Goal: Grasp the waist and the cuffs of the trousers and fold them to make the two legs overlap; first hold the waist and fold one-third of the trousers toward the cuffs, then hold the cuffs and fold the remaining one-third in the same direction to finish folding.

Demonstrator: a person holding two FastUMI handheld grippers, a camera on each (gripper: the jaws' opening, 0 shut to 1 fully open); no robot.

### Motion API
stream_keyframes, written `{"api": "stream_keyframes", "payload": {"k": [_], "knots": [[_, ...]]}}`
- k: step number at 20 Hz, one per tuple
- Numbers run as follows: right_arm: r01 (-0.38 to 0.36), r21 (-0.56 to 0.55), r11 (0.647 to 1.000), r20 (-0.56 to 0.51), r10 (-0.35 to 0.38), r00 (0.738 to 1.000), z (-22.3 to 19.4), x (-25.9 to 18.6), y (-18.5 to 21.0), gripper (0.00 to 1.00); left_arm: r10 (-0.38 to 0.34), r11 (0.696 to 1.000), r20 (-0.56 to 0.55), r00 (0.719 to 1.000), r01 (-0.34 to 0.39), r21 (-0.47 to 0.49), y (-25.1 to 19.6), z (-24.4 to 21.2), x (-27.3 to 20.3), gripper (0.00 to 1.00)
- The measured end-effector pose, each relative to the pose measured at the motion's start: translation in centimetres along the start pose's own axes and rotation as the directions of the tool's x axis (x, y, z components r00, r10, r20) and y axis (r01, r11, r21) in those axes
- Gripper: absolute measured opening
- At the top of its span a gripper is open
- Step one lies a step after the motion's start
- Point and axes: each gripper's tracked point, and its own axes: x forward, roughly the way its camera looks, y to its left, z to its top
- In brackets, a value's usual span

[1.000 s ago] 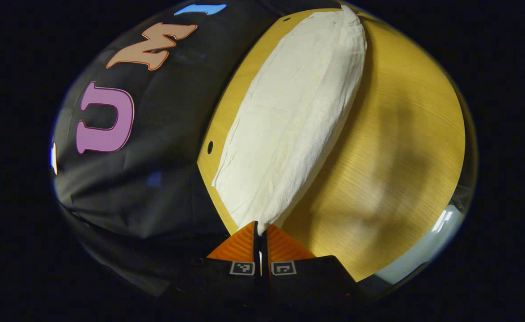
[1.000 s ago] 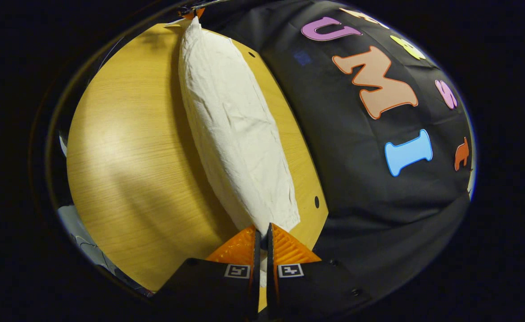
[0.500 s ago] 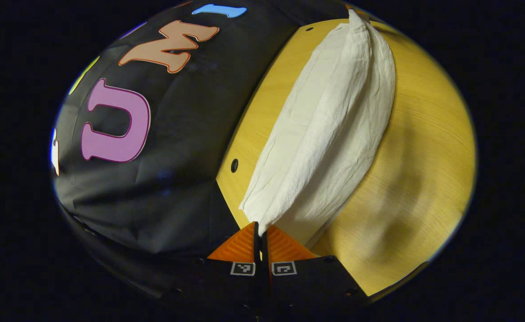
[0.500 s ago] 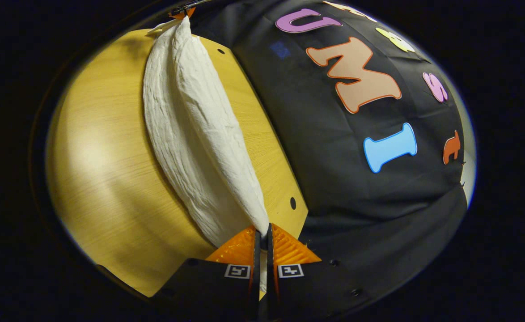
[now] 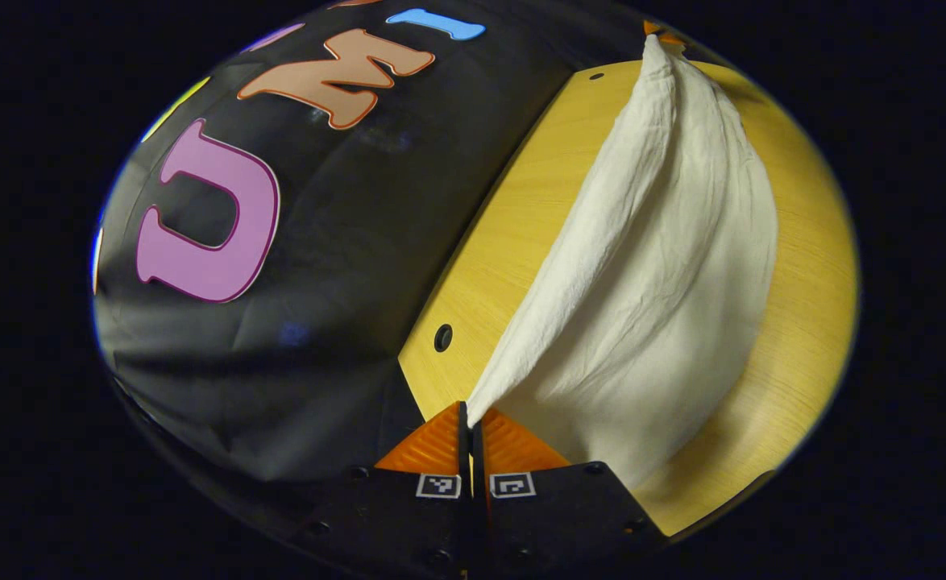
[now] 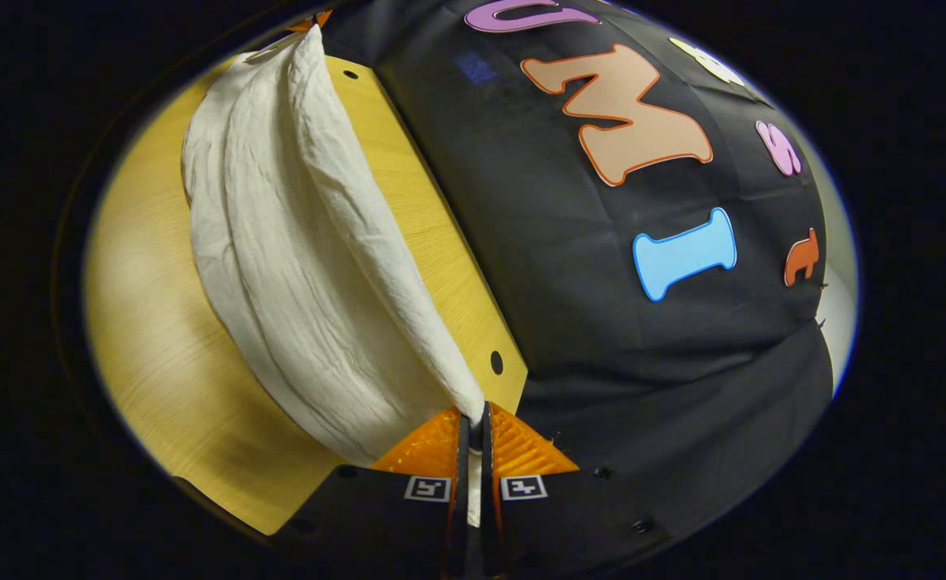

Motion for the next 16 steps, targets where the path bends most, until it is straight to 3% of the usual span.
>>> {"api": "stream_keyframes", "payload": {"k": [7, 12, 16], "knots": [[0.006, 0.034, 0.999, 0.017, -0.007, 1.0, 1.0, 5.1, -0.2, 0.06, 0.042, 0.998, -0.05, 0.998, -0.044, -0.046, 0.9, 1.3, 3.4, 0.0], [-0.029, 0.048, 0.998, -0.021, 0.03, 0.999, 0.9, 9.7, 1.8, 0.06, 0.08, 0.995, -0.079, 0.994, -0.084, -0.056, 0.6, 1.5, 6.3, 0.0], [-0.039, 0.082, 0.996, -0.046, 0.043, 0.998, 1.0, 12.5, 3.6, 0.12, 0.111, 0.992, -0.101, 0.989, -0.117, -0.053, 0.0, 1.2, 8.3, 0.0]]}}
